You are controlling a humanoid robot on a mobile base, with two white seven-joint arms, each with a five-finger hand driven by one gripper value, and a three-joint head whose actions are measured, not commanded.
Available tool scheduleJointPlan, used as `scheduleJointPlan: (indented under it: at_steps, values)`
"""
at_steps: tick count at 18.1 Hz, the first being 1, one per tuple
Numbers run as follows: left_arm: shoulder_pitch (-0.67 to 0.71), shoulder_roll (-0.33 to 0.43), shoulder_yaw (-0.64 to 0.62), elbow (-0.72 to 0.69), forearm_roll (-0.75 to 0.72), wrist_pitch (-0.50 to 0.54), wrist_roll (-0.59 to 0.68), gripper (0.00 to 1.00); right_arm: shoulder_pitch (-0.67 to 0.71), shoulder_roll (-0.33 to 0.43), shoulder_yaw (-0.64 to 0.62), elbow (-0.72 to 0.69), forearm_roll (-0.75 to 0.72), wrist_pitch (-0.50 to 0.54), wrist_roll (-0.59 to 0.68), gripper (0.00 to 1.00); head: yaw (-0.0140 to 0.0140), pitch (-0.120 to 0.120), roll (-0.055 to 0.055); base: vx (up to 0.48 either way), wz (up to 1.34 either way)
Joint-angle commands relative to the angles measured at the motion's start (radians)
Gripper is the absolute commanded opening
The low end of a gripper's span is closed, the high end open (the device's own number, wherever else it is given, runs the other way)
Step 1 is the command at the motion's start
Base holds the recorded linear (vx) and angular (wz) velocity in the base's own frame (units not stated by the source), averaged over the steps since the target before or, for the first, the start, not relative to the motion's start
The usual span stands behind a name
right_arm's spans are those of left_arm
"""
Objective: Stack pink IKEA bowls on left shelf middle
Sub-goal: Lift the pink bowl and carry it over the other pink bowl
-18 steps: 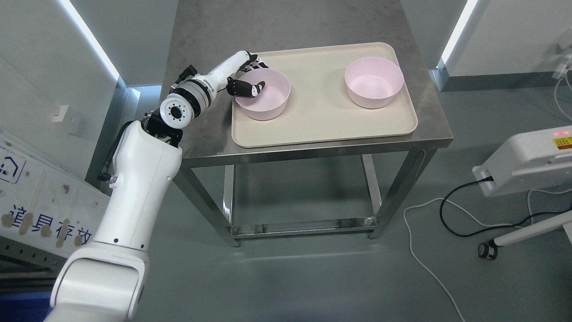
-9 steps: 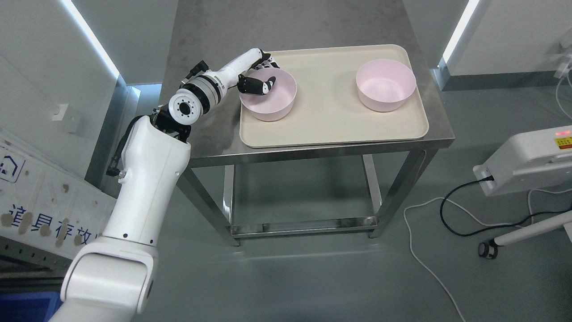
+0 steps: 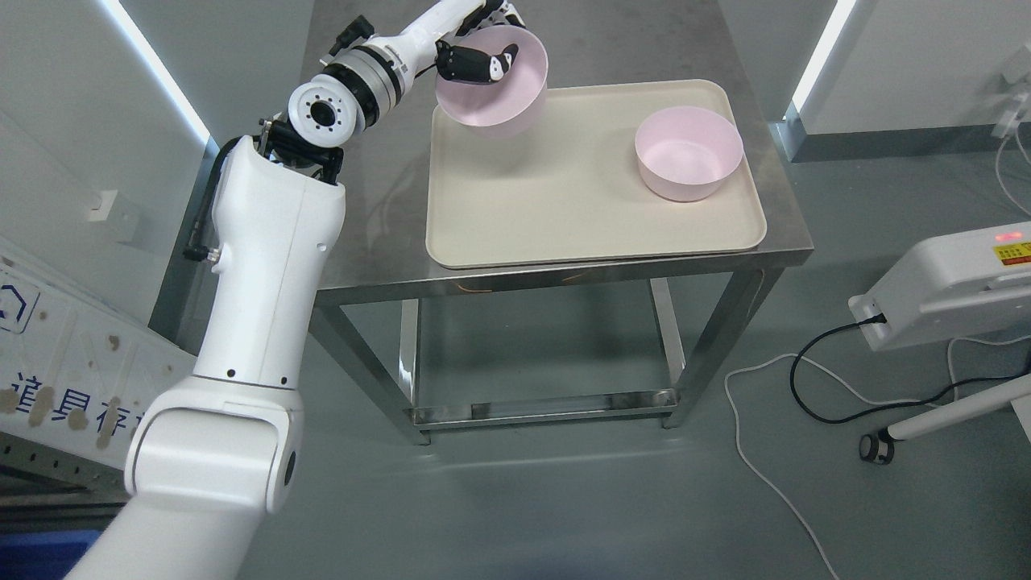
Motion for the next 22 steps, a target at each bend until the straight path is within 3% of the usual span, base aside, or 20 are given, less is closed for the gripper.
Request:
scheduleJointPlan:
  at_steps: [1, 4, 9, 22]
  values:
    - [-0.093, -0.029, -0.294, -0.01, 0.116, 0.004, 0.005, 0.01, 0.0, -0.017, 0.0, 0.0, 0.0, 0.001, -0.001, 1.0, 0.0, 0.0, 0.0, 0.0, 0.0]
    - [-0.112, -0.029, -0.524, -0.007, 0.178, 0.004, 0.047, 0.01, 0.0, -0.017, 0.0, 0.0, 0.0, 0.001, -0.001, 1.0, 0.0, 0.0, 0.0, 0.0, 0.0]
    - [-0.141, -0.029, -0.731, 0.058, 0.288, 0.004, 0.3, 0.02, 0.0, -0.017, 0.0, 0.0, 0.0, 0.001, -0.001, 1.0, 0.0, 0.0, 0.0, 0.0, 0.0]
    - [-0.156, -0.029, -0.739, 0.16, 0.399, 0.004, 0.491, 0.06, 0.0, -0.017, 0.0, 0.0, 0.0, 0.001, -0.001, 1.0, 0.0, 0.0, 0.0, 0.0, 0.0]
